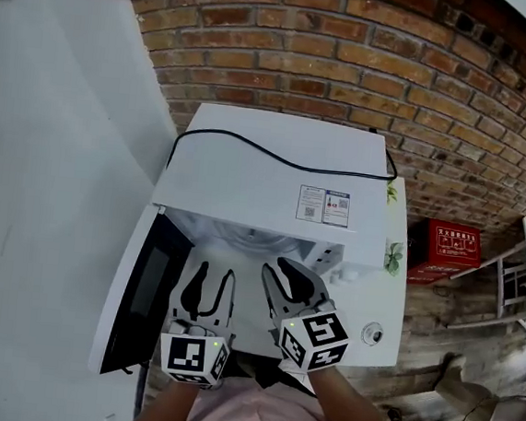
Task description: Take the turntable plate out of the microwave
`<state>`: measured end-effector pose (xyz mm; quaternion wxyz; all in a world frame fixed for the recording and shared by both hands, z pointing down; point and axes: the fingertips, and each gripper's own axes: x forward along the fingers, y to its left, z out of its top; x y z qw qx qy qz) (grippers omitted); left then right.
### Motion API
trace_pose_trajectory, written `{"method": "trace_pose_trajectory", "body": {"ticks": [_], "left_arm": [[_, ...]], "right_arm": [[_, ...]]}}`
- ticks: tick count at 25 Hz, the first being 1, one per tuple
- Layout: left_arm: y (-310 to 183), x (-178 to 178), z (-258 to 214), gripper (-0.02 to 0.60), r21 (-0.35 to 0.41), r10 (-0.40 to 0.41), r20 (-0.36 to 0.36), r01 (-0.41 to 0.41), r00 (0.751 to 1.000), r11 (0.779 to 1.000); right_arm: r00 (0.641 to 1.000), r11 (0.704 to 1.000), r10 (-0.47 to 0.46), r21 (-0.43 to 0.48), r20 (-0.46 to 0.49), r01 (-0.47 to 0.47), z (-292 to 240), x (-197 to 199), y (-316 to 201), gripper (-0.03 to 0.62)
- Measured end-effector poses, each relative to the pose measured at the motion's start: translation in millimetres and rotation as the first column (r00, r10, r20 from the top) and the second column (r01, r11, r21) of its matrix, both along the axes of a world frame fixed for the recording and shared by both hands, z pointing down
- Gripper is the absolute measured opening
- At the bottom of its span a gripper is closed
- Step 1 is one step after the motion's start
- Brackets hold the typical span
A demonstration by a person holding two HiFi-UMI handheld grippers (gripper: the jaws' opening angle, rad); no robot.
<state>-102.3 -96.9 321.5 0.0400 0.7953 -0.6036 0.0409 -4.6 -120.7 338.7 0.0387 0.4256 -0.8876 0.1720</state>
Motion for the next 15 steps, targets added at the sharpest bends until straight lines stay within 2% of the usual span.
{"method": "trace_pose_trajectory", "body": {"ticks": [7,15], "left_arm": [[-22,-9,15,0.166,-0.024,0.042,0.002,-0.042,0.999,0.999],[-39,-12,47,0.167,-0.097,0.103,0.009,-0.102,0.995,0.99]], "right_arm": [[0.999,0.998,0.039,-0.041,-0.003,-0.039,14,-8,-14,0.11],[0.994,0.982,0.108,-0.157,0.009,-0.106,55,-8,-22,0.11]]}}
